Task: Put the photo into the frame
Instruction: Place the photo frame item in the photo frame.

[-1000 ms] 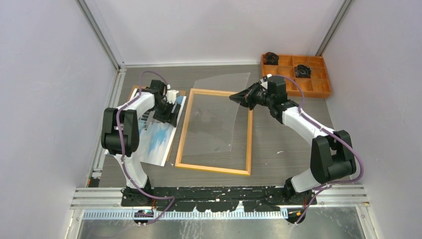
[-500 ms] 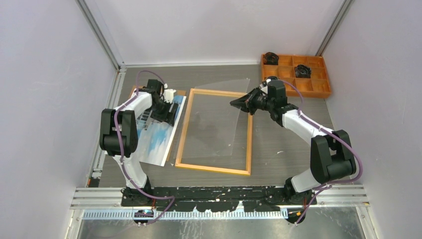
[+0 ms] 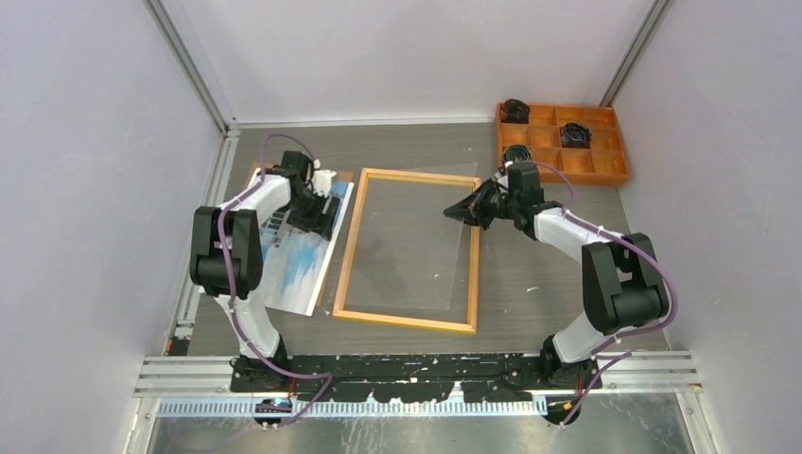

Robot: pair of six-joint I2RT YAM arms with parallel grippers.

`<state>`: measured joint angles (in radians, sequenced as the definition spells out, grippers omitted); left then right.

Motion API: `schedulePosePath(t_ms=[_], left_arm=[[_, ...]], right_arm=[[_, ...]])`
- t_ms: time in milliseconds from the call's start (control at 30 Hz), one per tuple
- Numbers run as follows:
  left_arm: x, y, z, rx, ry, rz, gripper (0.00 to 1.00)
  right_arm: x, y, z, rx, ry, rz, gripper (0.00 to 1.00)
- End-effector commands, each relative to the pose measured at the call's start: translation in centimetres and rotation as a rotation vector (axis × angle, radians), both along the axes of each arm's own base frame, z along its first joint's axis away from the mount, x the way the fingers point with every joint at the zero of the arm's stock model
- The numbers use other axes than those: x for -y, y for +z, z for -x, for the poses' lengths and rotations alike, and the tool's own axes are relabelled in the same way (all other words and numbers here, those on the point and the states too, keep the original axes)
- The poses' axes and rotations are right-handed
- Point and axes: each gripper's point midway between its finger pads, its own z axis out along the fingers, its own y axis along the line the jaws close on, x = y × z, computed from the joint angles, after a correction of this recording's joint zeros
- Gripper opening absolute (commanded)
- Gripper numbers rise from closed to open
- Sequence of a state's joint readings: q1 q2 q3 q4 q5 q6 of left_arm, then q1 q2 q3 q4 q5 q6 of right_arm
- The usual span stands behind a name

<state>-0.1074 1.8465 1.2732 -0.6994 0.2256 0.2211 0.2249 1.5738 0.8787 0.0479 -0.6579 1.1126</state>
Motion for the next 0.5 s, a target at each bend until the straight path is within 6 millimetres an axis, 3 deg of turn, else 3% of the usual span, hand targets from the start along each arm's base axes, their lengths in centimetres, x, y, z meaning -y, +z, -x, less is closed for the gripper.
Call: schedulePosePath(t_ms=[0,233,467], left_arm=[[0.9,0.8,0.2,0.033,-0.044,-0.017,0.68],[2.1,-0.1,0.5,0.026,-0.07,-0.033,0.68],[2.4,-0.3,0.5,0.025,-0.081,-0.041,0.68]], right_arm=[[0.1,0.4,-0.7,0.05,0.034,0.033,0.01],[0.5,0.1,-1.0,0.055,0.034,0.046,0.01],[0.7,-0.6,0.0,0.035,0.069,0.049,0.01]])
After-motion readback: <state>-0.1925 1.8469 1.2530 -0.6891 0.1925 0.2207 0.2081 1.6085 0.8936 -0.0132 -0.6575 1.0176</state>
